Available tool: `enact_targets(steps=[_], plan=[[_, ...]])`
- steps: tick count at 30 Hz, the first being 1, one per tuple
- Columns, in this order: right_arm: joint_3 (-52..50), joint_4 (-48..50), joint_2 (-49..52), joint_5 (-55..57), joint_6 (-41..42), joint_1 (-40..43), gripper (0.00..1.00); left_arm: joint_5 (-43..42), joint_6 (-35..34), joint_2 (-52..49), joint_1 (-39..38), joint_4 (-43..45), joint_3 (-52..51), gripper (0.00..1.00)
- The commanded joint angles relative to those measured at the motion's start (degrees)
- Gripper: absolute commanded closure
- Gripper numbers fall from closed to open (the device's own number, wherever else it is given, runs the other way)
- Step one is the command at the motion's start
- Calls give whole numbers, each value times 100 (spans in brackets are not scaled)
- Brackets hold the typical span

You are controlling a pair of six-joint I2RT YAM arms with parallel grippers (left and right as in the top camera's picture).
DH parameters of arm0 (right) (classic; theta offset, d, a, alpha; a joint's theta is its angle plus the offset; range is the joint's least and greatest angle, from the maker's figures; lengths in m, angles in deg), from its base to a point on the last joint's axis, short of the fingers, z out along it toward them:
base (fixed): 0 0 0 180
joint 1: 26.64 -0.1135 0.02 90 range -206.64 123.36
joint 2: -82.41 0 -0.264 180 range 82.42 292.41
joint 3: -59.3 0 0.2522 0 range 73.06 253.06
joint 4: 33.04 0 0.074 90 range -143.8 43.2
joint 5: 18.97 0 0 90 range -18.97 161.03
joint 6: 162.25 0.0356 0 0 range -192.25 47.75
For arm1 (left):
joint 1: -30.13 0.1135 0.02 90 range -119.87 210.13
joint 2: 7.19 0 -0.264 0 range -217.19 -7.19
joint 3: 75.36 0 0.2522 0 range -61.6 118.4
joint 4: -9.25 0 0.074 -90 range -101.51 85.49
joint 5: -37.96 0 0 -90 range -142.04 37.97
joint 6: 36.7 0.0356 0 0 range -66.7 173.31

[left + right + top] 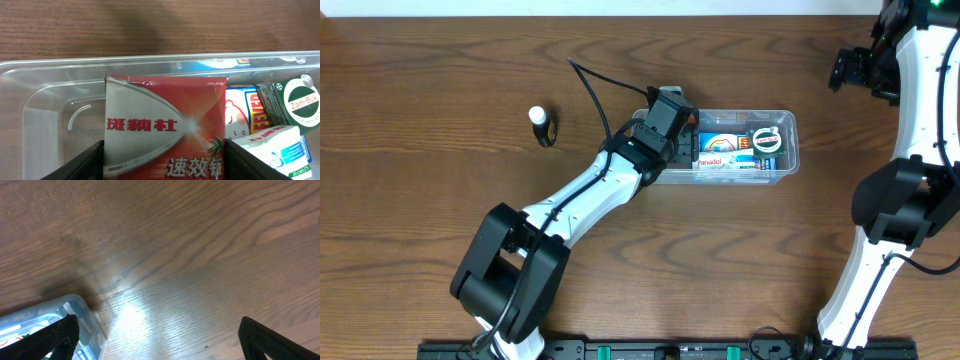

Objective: Pack container
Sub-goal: 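Lower the red box into the container's left end with left gripper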

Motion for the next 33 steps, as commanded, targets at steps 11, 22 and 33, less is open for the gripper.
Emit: enact_targets(steps=[11,22,33], plan=[[-20,-2,-44,39,20,170,1,275,94,-192,28,-20,111,31],[-20,-2,-44,39,20,177,1,254,94,-192,24,-17,111,27],[-20,-2,-44,37,20,177,1,234,96,-192,24,-24,111,27]])
